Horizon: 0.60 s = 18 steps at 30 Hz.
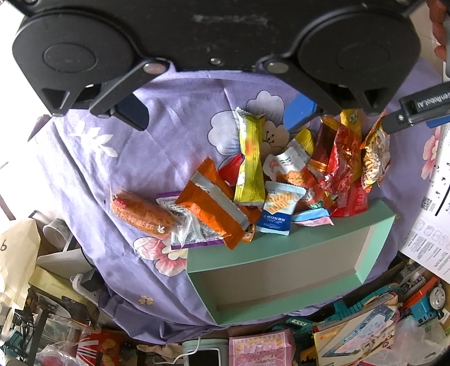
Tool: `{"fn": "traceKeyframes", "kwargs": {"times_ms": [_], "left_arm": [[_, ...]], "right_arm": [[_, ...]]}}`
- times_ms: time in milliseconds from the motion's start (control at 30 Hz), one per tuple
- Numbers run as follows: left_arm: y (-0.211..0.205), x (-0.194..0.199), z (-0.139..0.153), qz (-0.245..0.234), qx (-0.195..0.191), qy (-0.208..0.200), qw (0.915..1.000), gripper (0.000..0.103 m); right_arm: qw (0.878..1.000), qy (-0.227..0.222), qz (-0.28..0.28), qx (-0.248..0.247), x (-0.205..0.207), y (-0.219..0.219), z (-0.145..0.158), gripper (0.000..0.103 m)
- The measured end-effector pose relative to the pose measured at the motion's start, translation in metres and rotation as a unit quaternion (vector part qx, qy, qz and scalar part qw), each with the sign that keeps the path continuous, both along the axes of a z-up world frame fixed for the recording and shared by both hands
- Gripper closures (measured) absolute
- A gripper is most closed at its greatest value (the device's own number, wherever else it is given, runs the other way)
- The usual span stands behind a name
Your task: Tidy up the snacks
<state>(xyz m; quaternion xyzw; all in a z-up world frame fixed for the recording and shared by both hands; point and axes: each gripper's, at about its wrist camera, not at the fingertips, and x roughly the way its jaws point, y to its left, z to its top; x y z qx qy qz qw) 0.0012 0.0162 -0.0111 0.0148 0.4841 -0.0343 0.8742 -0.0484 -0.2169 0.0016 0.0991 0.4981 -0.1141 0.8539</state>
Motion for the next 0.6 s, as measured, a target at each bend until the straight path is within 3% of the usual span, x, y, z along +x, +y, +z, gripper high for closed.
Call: {"fn": "traceKeyframes", "kwargs": {"times_ms": [233,400,500,600], "left_arm": [[0.036,0.014,-0.009,0.057,-0.033,0.013,0.9977,0.0],[0.039,0.032,-0.016,0.063,-0.066,0.031,0.9954,0.0],[0.027,0.045,-0.02,0.052,-0.058,0.022,0.9968,0.0],[0.018,0.056,-0.03,0.049,-0.042,0.029,0.9975,0.0]], "right_arm": [[0.999,-0.021,0.035,-0.006,0.004,0.01,-0.002,0.0],[0.998,-0.026,0.061,-0.013,0.011,0.02,-0.004,0.0],[0.997,-0.029,0.068,0.001,0.014,0.02,-0.006,0.0],[0.996,-0.022,0.075,0.05,0.019,0.016,-0.006,0.0]]}}
